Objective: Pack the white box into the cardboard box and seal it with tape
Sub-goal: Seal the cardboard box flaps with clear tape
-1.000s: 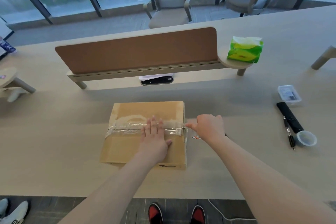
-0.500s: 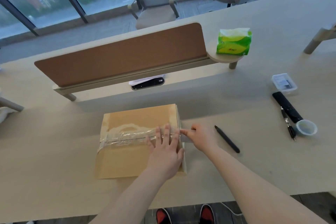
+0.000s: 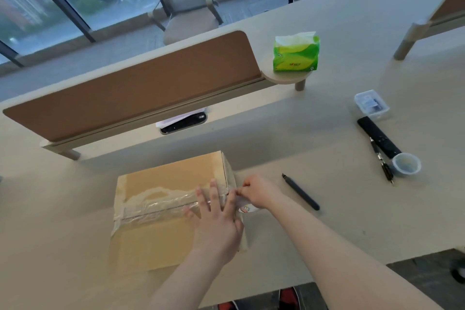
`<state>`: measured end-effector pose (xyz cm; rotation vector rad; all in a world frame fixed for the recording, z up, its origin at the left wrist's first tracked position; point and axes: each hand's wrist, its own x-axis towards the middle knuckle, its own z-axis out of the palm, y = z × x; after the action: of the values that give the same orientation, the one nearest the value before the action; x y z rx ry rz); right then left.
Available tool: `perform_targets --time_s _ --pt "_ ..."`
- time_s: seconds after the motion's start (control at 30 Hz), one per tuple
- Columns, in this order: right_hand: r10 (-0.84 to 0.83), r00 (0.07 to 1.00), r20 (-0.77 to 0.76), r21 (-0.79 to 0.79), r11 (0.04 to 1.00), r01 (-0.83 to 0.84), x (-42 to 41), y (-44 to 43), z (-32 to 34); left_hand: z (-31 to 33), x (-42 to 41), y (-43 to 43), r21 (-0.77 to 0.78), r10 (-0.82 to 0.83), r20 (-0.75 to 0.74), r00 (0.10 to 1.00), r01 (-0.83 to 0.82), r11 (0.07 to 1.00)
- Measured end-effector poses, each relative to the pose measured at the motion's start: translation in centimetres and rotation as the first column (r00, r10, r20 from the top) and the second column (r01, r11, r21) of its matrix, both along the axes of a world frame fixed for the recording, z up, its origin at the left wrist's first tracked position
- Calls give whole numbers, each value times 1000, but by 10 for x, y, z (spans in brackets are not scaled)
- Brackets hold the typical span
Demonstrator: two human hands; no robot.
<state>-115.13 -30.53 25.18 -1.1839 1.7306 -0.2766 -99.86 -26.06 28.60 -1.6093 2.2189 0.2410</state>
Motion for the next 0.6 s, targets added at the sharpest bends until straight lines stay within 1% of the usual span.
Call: perform_targets --time_s 0.03,0.07,0.13,0.17,0.2,0.27,0.37,0.43,0.5,0.6 --pt "-45 997 57 5 999 45 -2 2 -4 -1 0 -1 2 -7 8 1000 7 1000" --pt "-106 984 145 3 994 106 -5 5 -7 -1 0 -1 4 -9 13 1000 8 1000" --pt "-239 903 358 37 970 242 -12 15 -11 -2 -1 -1 -1 -7 16 1000 7 1000" --pt "-269 868 417 59 961 270 -15 20 -11 -3 -1 -2 -5 -4 14 1000 4 1000" --pt "-262 865 427 64 963 260 -17 23 -10 -3 -1 -2 -7 -4 12 1000 4 1000" --pt "-211 903 374 51 977 207 -18 22 -6 -2 0 -3 -10 -8 12 1000 8 1000" --pt "-107 979 174 38 994 102 -9 10 0 -1 1 -2 -12 -19 17 1000 19 1000" --pt "-70 996 54 74 995 66 -1 3 -4 0 1 -1 -5 -20 19 1000 20 1000" --pt "-60 998 5 99 993 59 7 1 -9 1 -1 -1 2 -15 14 1000 15 1000" --pt "-48 999 -5 83 995 48 11 1 -8 2 -2 -4 7 -13 0 1000 13 1000"
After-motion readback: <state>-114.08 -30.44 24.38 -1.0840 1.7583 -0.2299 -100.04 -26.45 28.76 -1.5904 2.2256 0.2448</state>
